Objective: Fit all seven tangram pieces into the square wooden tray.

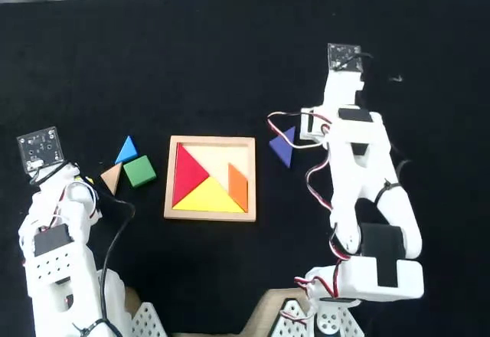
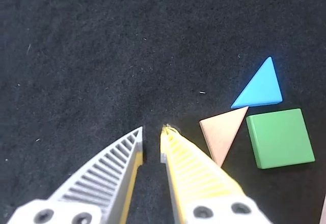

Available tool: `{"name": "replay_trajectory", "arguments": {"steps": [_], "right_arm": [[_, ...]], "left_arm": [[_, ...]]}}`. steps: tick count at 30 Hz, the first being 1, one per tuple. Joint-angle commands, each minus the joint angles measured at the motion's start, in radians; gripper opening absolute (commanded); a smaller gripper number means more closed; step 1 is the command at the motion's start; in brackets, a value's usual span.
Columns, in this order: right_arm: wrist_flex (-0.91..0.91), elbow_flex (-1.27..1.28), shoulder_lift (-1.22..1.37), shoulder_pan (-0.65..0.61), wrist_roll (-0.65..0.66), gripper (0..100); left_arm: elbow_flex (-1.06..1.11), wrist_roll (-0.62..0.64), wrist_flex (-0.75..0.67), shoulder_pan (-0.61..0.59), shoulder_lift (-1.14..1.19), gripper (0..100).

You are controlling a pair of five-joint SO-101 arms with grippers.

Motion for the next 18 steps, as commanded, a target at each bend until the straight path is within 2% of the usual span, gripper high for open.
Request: {"name": "replay_trajectory", "arguments": {"steps": [1, 5, 9, 12, 18], "right_arm": [[-0.017, -0.005, -0.004, -0.006, -0.003, 19.1], [0.014, -0.005, -0.015, -0.018, 0.041, 19.1], [0.110, -0.012, -0.064, -0.106, 0.120, 19.1], [0.155, -0.019, -0.097, -0.166, 0.114, 19.4], [0.160, -0.022, -0.099, -0.282, 0.005, 19.5]], "left_arm": [[-0.005, -0.005, -0.009, 0.030, 0.003, 7], [0.021, -0.006, -0.015, 0.088, -0.005, 7], [0.021, -0.008, -0.015, 0.091, -0.005, 7], [0.021, -0.008, -0.015, 0.090, -0.005, 7], [0.030, -0.008, -0.051, 0.088, -0.005, 7]]}}
